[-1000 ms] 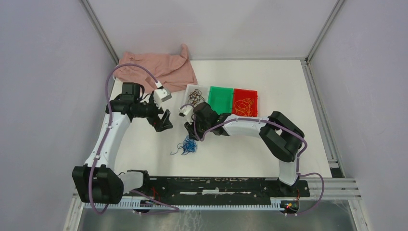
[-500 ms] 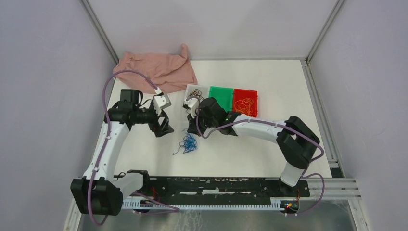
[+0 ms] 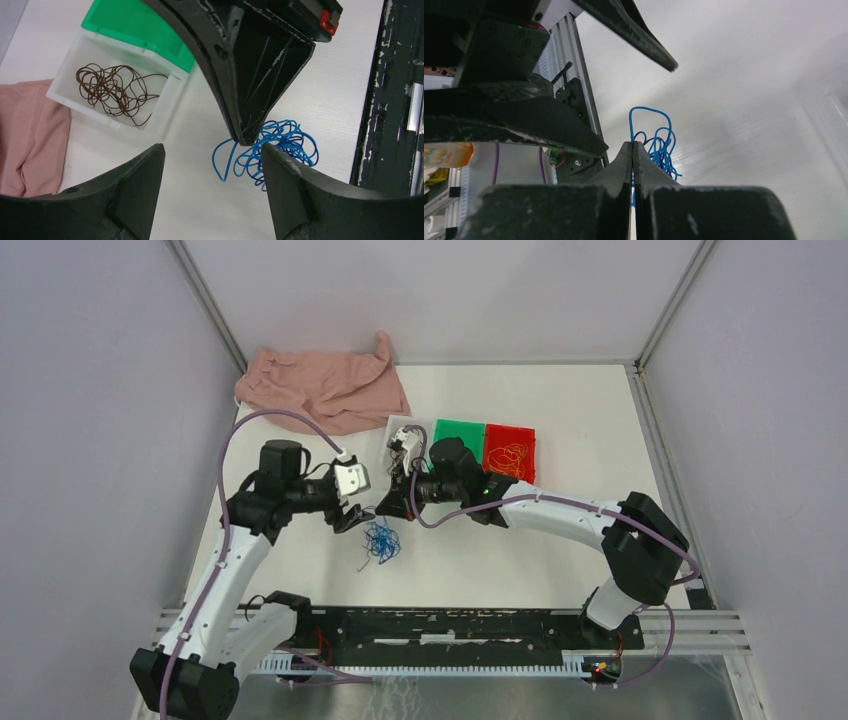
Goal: Untangle the cables
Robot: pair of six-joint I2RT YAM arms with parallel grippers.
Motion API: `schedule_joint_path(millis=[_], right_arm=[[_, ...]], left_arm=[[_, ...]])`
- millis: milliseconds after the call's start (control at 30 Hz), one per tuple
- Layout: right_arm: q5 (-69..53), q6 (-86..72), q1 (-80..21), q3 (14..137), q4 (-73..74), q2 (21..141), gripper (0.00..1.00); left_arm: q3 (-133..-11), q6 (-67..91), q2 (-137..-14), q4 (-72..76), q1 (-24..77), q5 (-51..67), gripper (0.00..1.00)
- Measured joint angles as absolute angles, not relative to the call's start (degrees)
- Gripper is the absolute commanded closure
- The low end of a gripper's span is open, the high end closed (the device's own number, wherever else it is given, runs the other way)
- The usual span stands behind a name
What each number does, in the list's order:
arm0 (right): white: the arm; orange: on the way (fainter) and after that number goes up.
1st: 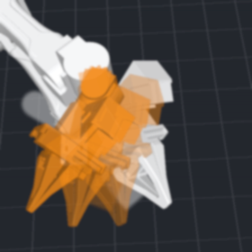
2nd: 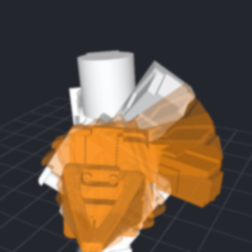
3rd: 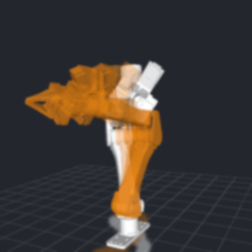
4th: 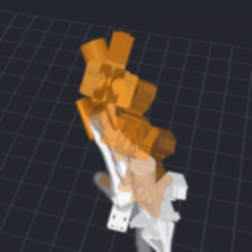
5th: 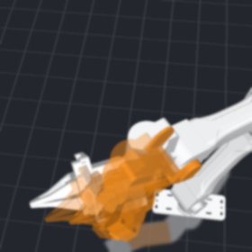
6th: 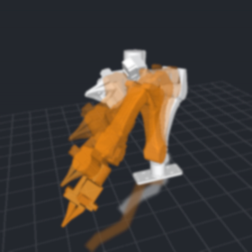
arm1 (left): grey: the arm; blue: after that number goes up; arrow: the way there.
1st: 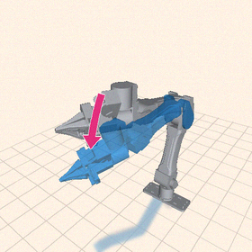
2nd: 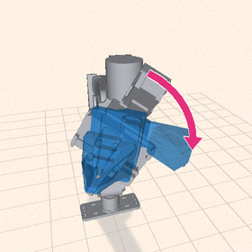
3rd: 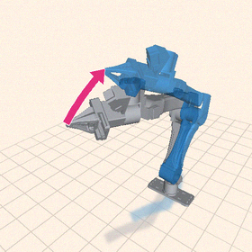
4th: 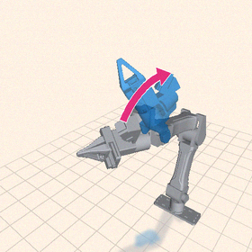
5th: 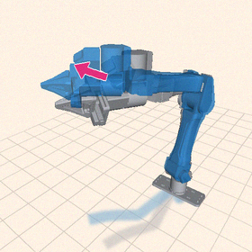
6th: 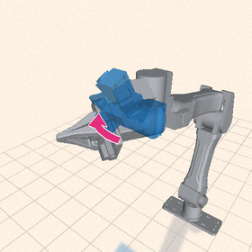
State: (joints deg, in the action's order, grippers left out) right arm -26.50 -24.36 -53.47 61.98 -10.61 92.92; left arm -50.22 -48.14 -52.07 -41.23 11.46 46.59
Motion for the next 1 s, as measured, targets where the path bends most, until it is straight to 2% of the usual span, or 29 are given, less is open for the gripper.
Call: schedule_joint_path(millis=[167,367,533,833,1000], right_arm=[[-28.08,-27.29,-53.47,61.93,-12.75,92.92,1.0],[-29.45,-29.98,-53.47,60.8,-14.66,92.9,1.0],[-30.3,-31.83,-53.45,59.46,-16.29,92.79,1.0],[-32.42,-35.66,-53.45,58.98,-19.7,92.79,1.0],[-32.71,-36.71,-53.45,58.98,-20.16,92.64,1.0]], left_arm=[[-48.8,-50.78,-51.29,-40.97,14.46,44.99,0.27],[-47.27,-55.11,-49.19,-42.13,14.98,43.03,0.47],[-45.84,-57.6,-44.86,-41.3,15.03,42.06,0.5],[-44.45,-59.59,-43.48,-40.8,16.27,42.11,0.48],[-43.66,-60.12,-43.35,-40.64,16.53,42.0,0.57]])
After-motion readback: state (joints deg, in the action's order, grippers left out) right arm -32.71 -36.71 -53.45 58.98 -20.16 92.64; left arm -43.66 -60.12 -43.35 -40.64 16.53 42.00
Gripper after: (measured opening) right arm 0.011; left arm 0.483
